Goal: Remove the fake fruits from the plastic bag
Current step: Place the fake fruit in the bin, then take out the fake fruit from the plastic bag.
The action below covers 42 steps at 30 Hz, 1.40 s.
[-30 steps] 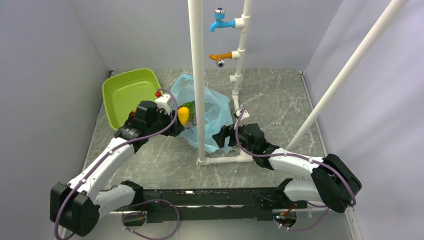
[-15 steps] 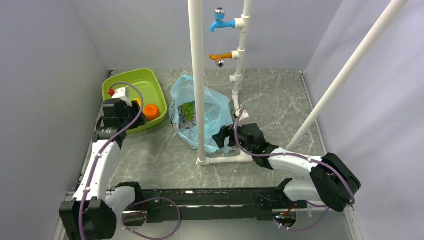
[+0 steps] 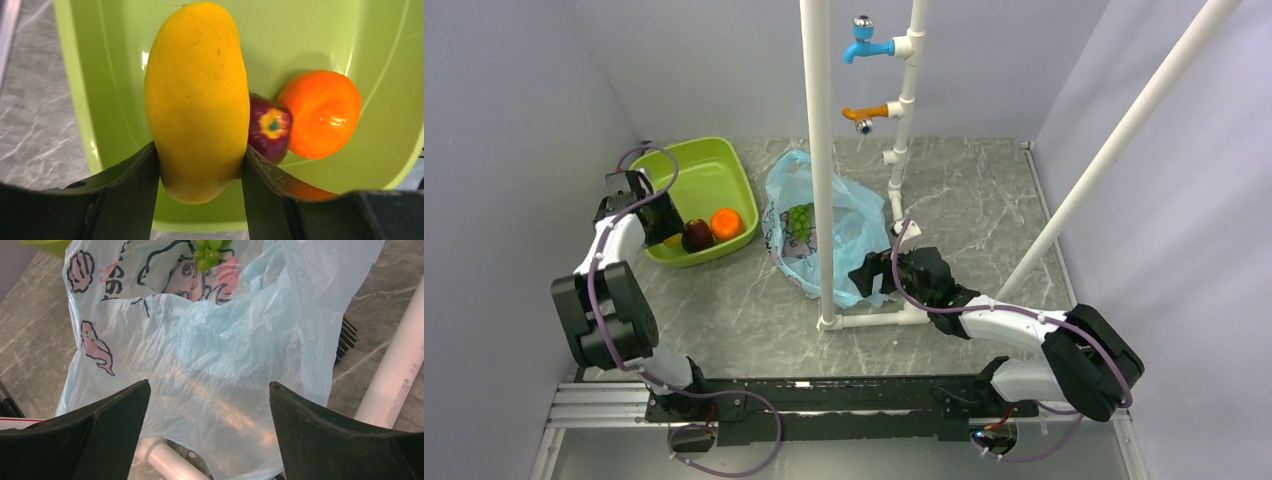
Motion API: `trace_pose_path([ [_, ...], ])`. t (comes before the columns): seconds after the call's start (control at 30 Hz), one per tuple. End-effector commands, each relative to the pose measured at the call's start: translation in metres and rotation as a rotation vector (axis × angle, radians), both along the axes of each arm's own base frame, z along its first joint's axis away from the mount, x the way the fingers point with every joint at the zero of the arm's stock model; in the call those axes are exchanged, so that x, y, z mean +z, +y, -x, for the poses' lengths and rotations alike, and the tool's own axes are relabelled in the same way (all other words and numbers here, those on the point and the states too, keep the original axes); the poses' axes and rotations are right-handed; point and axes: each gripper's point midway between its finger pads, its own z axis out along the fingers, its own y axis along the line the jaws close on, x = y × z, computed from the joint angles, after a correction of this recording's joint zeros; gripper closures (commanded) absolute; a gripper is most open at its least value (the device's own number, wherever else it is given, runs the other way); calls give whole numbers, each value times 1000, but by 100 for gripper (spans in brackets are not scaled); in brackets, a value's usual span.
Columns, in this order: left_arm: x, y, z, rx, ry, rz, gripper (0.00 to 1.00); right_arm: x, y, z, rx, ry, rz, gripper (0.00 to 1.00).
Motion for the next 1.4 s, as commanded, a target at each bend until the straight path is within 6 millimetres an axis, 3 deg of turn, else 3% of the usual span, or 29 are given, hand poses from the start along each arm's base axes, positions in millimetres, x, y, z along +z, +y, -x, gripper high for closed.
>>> trace_pose_path([
  [0.0,-9,0,-7,-23,12,49,56,20,7,-9,4,-60,-34,8],
  [0.43,-18,9,-7,-14,42,55,21,18,11,-9,20,-48,-40,8],
  [0.67,-10,10,-6,-6,19,42,18,16,11,-10,18,-46,-35,8],
  [0.87,8,-3,-3,-16,-61,54,20,16,12,-11,16,-45,-32,8],
  [1.0,22,-23,10,-58,-75,-57,20,15,11,-11,14,-42,-30,8],
  [1.17,45,-65,25,-135,-139,-157,20,18,13,-9,22,-43,-42,8],
  [1.37,64,-142,56,-235,-299,7,21,21,12,-8,23,-42,-49,8],
])
